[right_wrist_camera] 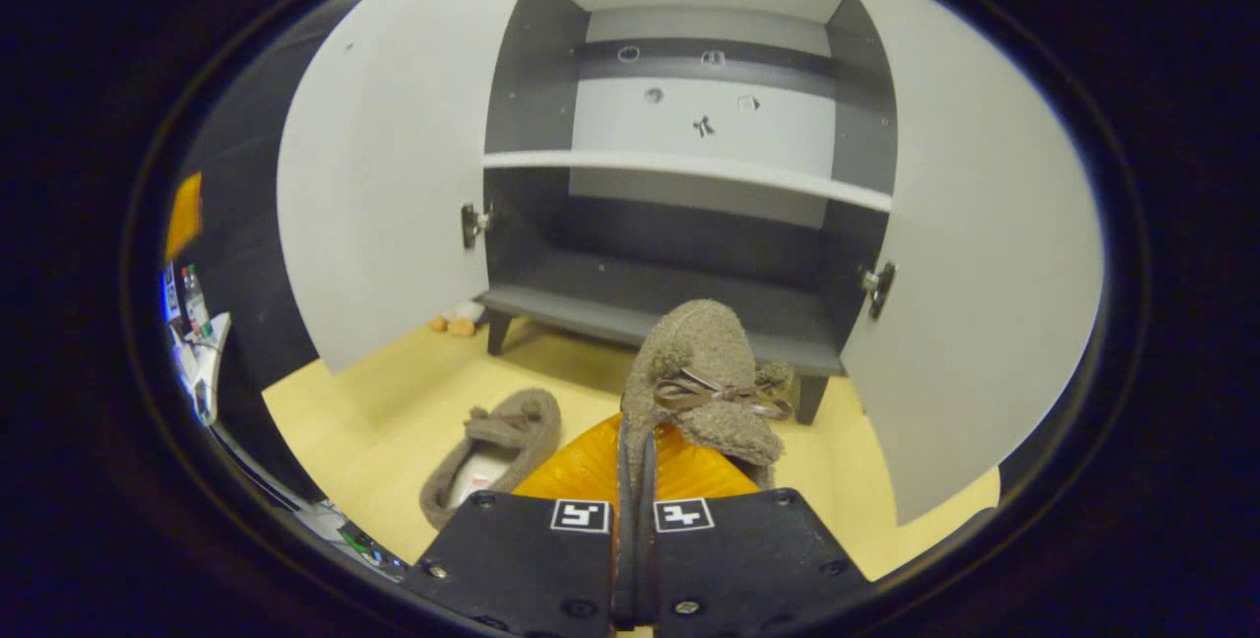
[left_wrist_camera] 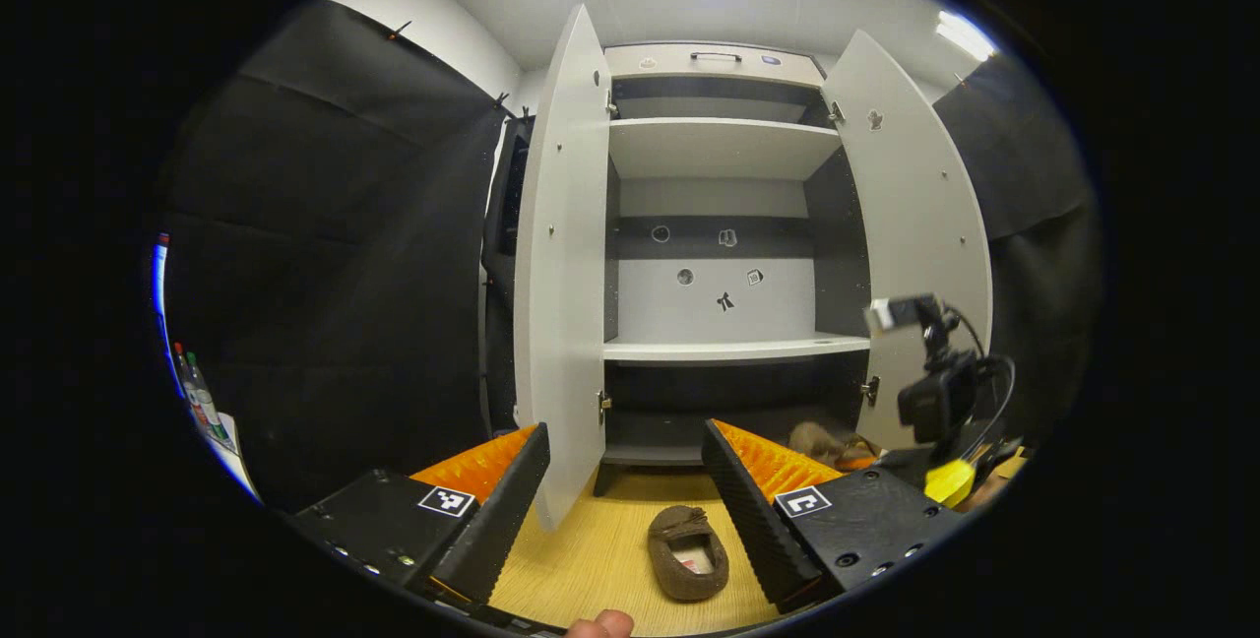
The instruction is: Grab one shoe with the right hand and put it into the shoe cabinet, grab the other shoe with the left hand and put it into the shoe cabinet; then close the right door with the right hand and the left door with the left hand.
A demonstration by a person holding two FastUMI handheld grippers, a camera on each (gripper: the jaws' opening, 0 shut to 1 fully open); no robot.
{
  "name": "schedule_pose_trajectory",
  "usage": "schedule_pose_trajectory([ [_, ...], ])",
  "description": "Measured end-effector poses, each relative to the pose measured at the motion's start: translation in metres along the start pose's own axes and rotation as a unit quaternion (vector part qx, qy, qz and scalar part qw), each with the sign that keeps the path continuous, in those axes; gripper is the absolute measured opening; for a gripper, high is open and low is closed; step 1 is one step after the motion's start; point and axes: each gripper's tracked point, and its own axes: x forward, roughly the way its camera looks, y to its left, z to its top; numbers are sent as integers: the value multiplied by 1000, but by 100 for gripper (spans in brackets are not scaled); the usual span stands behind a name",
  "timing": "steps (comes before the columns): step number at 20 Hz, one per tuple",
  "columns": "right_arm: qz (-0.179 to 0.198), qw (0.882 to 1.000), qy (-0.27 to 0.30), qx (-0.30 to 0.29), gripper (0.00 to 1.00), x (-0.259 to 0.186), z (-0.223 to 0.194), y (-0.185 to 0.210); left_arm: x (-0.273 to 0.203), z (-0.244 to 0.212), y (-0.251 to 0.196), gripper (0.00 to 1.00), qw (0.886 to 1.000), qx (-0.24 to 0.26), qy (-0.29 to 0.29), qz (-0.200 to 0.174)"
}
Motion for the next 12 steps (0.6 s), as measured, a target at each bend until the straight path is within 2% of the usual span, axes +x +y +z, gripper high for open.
schedule_pose_trajectory([
  [2, -4, 999, -33, -11, 4, -7, 49, -6, 0, 0, -4, 95, 1000, 0, 0, -5],
  [6, 18, 997, -75, 11, 4, -1, 135, -11, -1, 4, -9, 95, 1000, 1, -6, -15],
  [9, -12, 997, -77, 0, 4, 30, 186, -34, -2, 7, -8, 95, 1000, 4, -10, -14],
  [12, -36, 999, -39, 3, 4, 74, 210, -54, -4, 5, -6, 95, 1000, 1, -7, -13],
])
